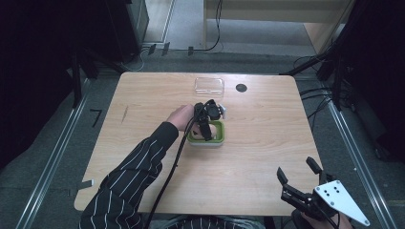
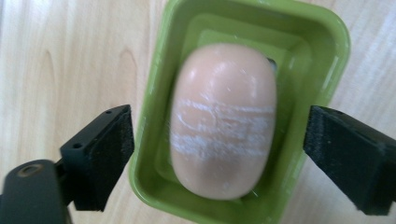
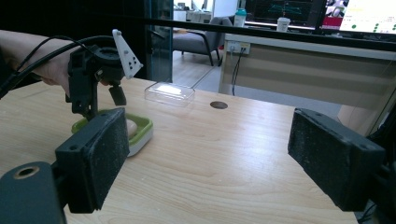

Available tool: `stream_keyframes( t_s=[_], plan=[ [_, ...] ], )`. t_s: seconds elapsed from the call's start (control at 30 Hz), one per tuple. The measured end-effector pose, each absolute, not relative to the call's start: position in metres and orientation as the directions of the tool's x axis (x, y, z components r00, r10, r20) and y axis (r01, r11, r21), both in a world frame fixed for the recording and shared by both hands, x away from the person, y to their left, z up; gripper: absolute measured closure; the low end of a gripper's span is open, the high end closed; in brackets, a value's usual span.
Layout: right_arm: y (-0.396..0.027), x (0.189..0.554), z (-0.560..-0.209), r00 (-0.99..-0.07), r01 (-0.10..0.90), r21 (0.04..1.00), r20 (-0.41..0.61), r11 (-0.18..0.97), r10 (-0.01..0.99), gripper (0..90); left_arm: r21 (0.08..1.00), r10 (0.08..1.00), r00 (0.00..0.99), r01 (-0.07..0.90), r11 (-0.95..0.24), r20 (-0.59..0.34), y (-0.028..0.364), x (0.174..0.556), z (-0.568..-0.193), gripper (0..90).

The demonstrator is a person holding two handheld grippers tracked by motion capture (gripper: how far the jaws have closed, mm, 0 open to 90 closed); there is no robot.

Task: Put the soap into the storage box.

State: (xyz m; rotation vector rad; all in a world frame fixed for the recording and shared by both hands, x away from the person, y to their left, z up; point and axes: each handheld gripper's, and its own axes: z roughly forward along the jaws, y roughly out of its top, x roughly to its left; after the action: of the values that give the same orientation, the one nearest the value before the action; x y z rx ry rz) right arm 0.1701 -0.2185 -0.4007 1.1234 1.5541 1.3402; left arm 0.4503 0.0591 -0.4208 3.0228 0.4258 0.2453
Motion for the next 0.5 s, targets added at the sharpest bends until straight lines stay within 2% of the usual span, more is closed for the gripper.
stream_keyframes(
  t_s=[0.17, 0.5],
  plan=[
    [-0.217, 0.170, -0.400, -0.306, 0.131, 0.990, -0.011, 0.054, 0.952, 13.2, 0.097, 0.313, 0.938, 0.302, -0.948, 0.146, 0.065, 0.446, -0.416, 4.3],
    [-0.216, 0.171, -0.400, -0.307, 0.130, 0.990, -0.014, 0.057, 0.951, 13.2, 0.094, 0.388, 0.912, 0.378, -0.921, 0.136, 0.091, 0.431, -0.406, 2.1]
  ],
)
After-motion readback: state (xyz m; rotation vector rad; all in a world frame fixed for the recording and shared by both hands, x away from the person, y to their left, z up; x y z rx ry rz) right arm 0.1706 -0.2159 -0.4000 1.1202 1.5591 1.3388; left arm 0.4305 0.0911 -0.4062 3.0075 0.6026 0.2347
